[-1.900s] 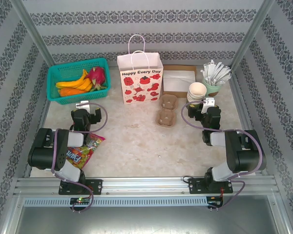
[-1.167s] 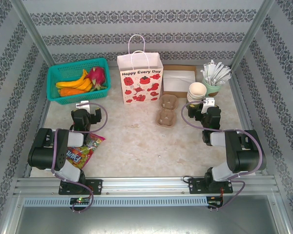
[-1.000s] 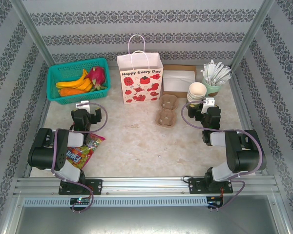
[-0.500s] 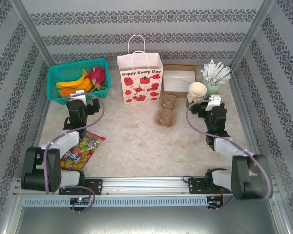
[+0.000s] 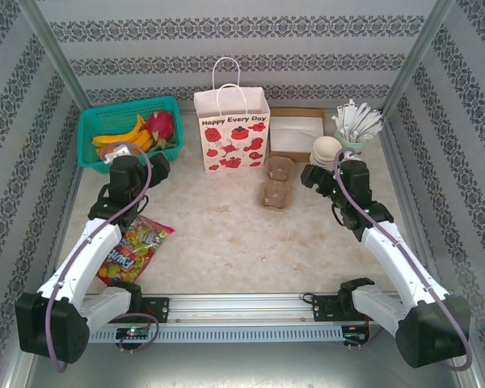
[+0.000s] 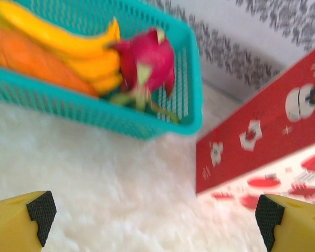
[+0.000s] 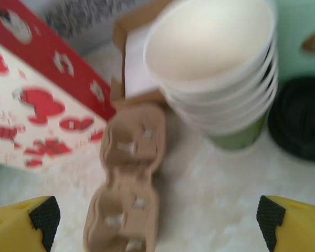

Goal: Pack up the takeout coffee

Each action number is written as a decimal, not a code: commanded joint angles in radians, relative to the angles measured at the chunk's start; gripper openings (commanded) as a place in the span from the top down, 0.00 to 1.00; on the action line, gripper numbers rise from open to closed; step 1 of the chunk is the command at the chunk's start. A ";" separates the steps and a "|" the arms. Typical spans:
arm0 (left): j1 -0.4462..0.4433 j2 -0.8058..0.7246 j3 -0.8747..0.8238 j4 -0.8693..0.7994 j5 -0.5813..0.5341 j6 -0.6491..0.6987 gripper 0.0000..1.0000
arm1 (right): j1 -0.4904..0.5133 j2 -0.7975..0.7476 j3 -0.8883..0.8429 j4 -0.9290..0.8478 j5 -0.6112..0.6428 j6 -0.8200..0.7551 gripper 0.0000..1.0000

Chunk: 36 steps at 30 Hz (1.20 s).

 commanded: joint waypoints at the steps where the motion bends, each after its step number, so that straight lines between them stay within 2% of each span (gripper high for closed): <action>1: -0.028 0.013 0.013 -0.173 0.159 -0.131 0.00 | 0.090 0.029 0.062 -0.279 0.081 0.126 0.02; 5: -0.069 0.030 0.024 -0.212 0.201 -0.139 0.00 | 0.092 0.055 0.165 -0.391 0.179 0.111 0.02; 8: -0.099 0.072 0.047 -0.251 0.218 -0.137 0.00 | 0.060 0.109 0.290 -0.488 0.191 0.040 0.02; 14: -0.138 0.140 0.055 -0.248 0.208 -0.153 0.00 | -0.090 0.221 0.450 -0.548 0.101 -0.055 0.07; 18: -0.140 0.152 0.037 -0.195 0.267 -0.155 0.00 | -0.152 0.320 0.553 -0.571 0.079 -0.127 0.13; 23: -0.141 0.176 0.042 -0.206 0.333 -0.130 0.00 | -0.204 0.451 0.667 -0.570 0.052 -0.173 0.32; 26: -0.142 0.172 0.029 -0.217 0.314 -0.133 0.01 | -0.213 0.523 0.723 -0.580 0.042 -0.203 0.42; 33: -0.142 0.166 0.011 -0.242 0.277 -0.131 0.00 | -0.216 0.647 0.808 -0.609 0.031 -0.249 0.55; 36: -0.142 0.169 0.017 -0.265 0.257 -0.128 0.00 | -0.216 0.673 0.820 -0.608 0.037 -0.263 0.69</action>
